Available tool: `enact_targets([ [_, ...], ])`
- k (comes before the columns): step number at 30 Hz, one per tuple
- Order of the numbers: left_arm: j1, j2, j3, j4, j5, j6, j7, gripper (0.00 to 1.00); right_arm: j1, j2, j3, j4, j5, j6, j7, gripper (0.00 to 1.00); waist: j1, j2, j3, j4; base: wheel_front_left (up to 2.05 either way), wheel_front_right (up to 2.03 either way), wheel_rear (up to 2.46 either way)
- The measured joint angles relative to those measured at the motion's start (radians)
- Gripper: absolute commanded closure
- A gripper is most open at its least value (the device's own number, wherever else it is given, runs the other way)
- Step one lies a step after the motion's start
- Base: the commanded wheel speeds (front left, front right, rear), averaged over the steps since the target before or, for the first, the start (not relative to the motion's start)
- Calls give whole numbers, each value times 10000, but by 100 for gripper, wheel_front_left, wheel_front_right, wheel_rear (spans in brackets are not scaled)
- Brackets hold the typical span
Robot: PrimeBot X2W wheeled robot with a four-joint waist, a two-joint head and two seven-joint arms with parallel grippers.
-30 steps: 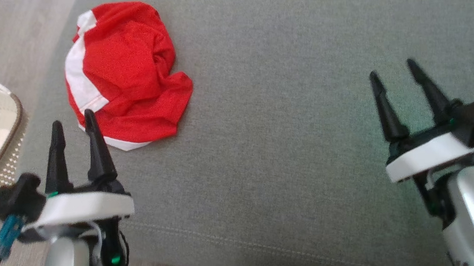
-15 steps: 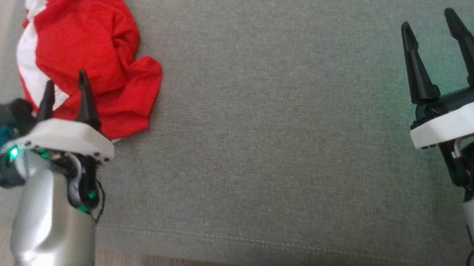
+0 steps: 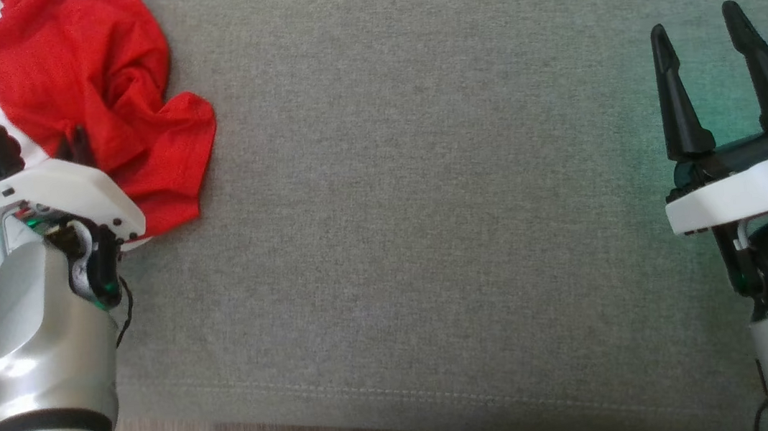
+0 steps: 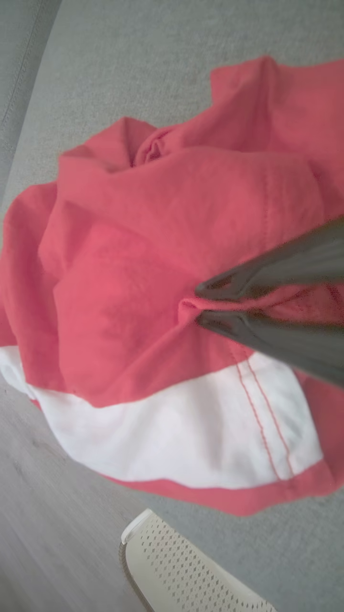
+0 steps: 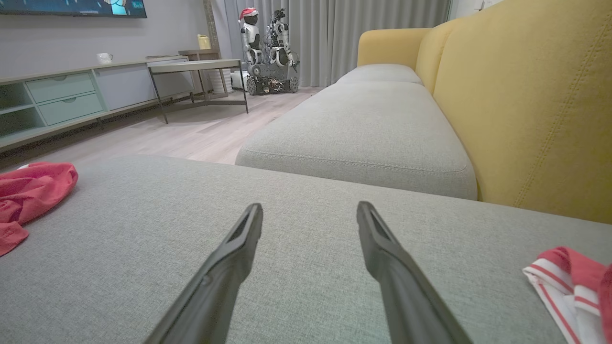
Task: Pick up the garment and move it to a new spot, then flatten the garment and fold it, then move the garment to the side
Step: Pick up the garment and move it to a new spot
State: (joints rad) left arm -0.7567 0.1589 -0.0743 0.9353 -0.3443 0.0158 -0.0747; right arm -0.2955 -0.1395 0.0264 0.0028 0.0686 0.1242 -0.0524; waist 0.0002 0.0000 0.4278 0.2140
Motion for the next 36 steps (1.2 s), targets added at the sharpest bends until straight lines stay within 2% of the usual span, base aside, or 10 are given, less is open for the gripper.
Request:
enact_targets([
  [4,-86,-4,-33,351,-17,-188,-40,100,0,36,-44,63,0,0,-44,0,0,0,-76,-80,0,0,0],
  [9,-135,-4,-42,337,-109,-577,-911,100,0,242,-50,351,2,0,-309,0,-2,0,-371,-193,0,0,0],
  [19,-227,-276,-173,-1294,-418,-1045,-1557,100,4,489,-77,895,27,0,-721,0,-2,0,-948,-541,0,0,0],
  [29,326,-782,-865,-3862,-458,-1022,-828,100,3,658,-71,1225,198,0,-1012,0,-2,1,-1193,-1313,0,0,0],
  [36,472,-1114,-1756,-5361,-460,-731,-207,100,-19,742,21,1421,299,0,-1277,0,-2,0,-1132,-1958,0,0,0],
])
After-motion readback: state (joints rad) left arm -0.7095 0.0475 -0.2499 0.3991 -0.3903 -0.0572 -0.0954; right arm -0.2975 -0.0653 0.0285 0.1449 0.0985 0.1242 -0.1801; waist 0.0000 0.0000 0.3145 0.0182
